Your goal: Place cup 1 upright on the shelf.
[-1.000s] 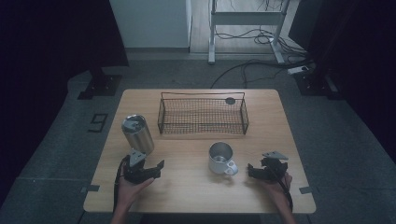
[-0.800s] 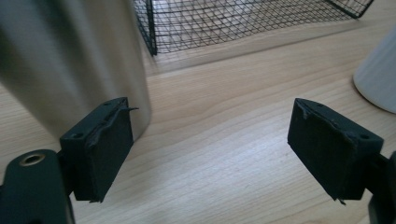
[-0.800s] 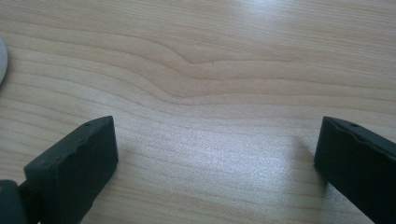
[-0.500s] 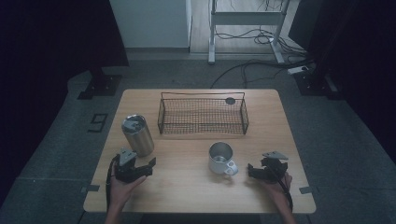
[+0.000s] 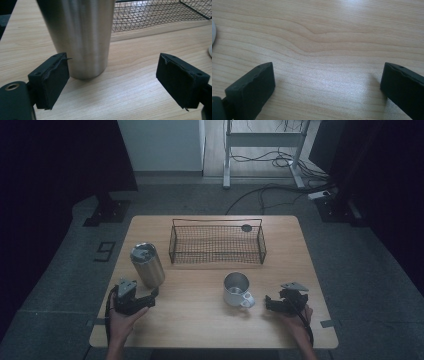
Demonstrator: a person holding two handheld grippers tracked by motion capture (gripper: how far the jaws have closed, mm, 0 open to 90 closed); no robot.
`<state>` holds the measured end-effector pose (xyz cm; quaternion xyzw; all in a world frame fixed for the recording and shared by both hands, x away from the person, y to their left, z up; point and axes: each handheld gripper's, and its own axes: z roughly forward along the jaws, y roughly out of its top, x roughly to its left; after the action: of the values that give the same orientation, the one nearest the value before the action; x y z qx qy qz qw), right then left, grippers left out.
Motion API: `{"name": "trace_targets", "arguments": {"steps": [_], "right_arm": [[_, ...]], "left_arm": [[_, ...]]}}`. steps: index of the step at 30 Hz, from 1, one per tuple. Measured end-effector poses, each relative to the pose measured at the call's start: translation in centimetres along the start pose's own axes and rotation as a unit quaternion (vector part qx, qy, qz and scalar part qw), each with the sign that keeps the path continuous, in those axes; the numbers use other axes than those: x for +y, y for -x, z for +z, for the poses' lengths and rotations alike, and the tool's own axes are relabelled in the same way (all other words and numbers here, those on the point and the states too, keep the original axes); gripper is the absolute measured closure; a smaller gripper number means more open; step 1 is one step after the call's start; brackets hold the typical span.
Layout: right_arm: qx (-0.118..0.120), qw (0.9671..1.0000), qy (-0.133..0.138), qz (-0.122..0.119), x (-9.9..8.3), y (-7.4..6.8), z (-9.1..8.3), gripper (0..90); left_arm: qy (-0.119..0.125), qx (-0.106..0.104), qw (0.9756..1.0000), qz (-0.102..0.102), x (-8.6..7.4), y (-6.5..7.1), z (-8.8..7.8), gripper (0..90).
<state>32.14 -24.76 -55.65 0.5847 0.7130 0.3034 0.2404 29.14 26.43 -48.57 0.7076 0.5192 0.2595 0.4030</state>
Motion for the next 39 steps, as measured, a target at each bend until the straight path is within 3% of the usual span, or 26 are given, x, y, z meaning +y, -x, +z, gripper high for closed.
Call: {"name": "trace_targets", "arguments": {"steps": [13, 23, 39], "right_arm": [[0.0, 1.0, 0.0, 0.0, 0.0, 0.0, 0.0, 0.0], [0.0, 1.0, 0.0, 0.0, 0.0, 0.0, 0.0, 0.0], [0.0, 1.0, 0.0, 0.0, 0.0, 0.0, 0.0, 0.0]], "left_arm": [[-0.009, 0.004, 0.9998, -0.015, 0.4, -0.9, 0.9, 4.4], [-0.008, 0.01, 0.9994, -0.031, 1.1, -1.9, 1.9, 2.8], [-0.021, 0.006, 0.999, -0.038, 2.4, -2.7, 3.0, 2.3]]}}
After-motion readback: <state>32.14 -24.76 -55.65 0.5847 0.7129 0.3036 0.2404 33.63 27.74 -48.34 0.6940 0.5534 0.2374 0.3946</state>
